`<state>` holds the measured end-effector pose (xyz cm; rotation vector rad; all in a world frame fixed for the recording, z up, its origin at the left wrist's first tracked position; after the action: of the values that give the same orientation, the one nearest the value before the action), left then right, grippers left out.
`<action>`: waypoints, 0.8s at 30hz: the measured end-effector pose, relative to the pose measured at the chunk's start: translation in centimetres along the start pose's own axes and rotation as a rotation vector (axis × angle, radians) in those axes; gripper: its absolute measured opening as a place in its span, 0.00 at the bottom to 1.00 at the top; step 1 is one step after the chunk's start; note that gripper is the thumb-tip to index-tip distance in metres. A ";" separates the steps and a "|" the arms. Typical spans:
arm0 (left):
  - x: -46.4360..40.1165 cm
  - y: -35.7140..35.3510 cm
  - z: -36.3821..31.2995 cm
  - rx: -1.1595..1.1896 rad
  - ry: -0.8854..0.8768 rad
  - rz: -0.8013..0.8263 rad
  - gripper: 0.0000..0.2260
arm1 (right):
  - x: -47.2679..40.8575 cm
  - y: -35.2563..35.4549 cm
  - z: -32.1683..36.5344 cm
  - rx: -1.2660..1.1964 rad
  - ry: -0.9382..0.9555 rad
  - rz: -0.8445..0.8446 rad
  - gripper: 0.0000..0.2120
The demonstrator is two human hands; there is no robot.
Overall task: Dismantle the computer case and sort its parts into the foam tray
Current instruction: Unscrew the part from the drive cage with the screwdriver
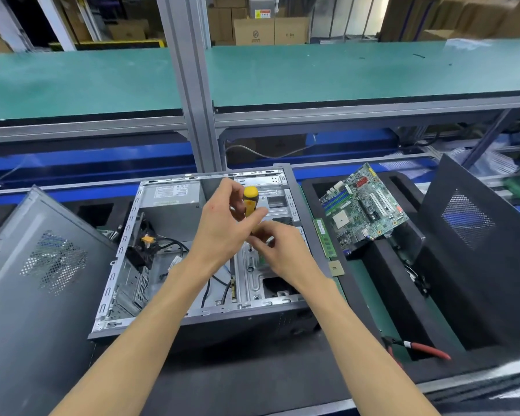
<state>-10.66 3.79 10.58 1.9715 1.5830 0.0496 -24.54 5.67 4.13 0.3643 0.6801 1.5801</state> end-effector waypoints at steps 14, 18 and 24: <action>-0.7 0.9 -0.7 -0.082 0.003 0.000 0.16 | -1.2 0.8 1.0 0.084 -0.033 0.026 0.09; -0.8 0.9 -0.8 -0.026 -0.001 0.080 0.14 | -1.3 1.1 1.4 0.079 -0.016 0.074 0.06; -0.5 1.0 -1.0 0.025 -0.032 0.121 0.12 | -1.5 1.6 1.7 0.093 -0.056 0.116 0.05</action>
<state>-10.36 3.65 12.04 2.0755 1.4492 0.0469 -24.59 4.55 6.62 0.5234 0.7013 1.6448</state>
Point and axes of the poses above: each hand's wrist, its own x-axis away from the middle knuckle, its own y-axis out of the back of the hand, z = x × y, the point moved 2 cm from there along -x, towards the middle knuckle, and after that the axes turned 6 degrees about z, right-handed, at the moved point
